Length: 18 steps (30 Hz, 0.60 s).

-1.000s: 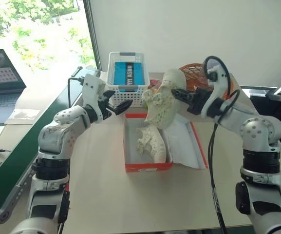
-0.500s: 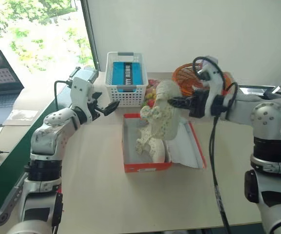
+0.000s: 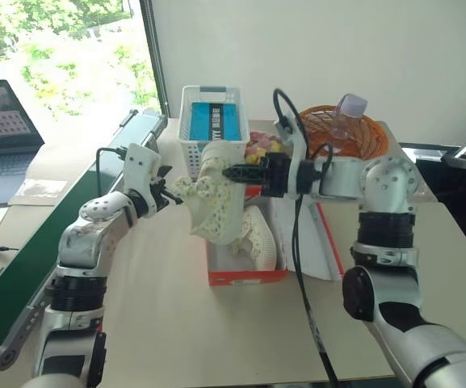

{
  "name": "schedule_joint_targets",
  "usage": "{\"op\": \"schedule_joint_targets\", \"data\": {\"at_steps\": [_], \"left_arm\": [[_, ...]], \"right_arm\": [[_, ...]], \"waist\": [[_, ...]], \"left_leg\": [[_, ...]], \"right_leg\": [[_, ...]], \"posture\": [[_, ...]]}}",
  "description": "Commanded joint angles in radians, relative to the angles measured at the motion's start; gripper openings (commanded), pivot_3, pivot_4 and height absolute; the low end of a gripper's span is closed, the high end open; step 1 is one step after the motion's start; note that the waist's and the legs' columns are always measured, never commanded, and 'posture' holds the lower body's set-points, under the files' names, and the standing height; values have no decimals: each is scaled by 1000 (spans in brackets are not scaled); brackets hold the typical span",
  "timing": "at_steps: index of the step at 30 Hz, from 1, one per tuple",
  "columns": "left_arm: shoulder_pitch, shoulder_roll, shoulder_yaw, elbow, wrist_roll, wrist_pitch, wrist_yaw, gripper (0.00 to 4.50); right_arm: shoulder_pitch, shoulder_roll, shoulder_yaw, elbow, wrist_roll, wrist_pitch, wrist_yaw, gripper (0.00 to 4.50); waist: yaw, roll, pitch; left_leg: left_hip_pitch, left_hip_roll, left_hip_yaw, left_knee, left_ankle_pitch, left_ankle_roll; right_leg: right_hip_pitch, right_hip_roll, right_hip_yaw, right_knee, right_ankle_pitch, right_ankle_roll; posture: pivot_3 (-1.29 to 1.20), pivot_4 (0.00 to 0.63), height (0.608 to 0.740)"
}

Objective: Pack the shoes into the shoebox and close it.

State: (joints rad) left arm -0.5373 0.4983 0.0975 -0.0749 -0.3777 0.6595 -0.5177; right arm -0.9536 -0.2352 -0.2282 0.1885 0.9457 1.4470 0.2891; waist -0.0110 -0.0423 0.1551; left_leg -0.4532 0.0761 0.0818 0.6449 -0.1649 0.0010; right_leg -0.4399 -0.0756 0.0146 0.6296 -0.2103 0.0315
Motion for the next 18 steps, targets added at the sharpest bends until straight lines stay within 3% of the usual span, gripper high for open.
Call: {"op": "schedule_joint_targets", "data": {"at_steps": [1, 11, 15, 18], "left_arm": [[9, 35, 28, -58, -11, 10, -13, 4500], [128, 196, -22, -221, -98, 69, -250, 4500], [177, 347, -2, -246, -133, 54, -424, 4500], [185, 404, 2, -249, -151, 48, -485, 4500]], "right_arm": [[33, 0, 21, 4, -27, -64, 66, 427], [42, -9, 70, 122, -120, -135, 173, 427], [42, -10, 120, 149, -164, -161, 229, 427], [48, -9, 152, 163, -192, -182, 262, 427]], "waist": [[-2, 0, 0], [-10, 0, 0], [-11, 0, 0], [-10, 1, 1]], "left_leg": [[0, 0, 0, 0, 0, 0], [0, 0, 0, 0, 0, 0], [0, 1, 0, 0, 0, 0], [0, 1, 1, -1, 0, 0]], "right_leg": [[0, 0, 0, 0, 0, 0], [-1, 0, 0, 0, 0, 0], [-1, 0, 0, 0, -1, -1], [-2, 0, 0, 0, -1, -2]], "posture": [[0, 150, 740], [0, 150, 740], [0, 150, 740], [0, 150, 740]]}}
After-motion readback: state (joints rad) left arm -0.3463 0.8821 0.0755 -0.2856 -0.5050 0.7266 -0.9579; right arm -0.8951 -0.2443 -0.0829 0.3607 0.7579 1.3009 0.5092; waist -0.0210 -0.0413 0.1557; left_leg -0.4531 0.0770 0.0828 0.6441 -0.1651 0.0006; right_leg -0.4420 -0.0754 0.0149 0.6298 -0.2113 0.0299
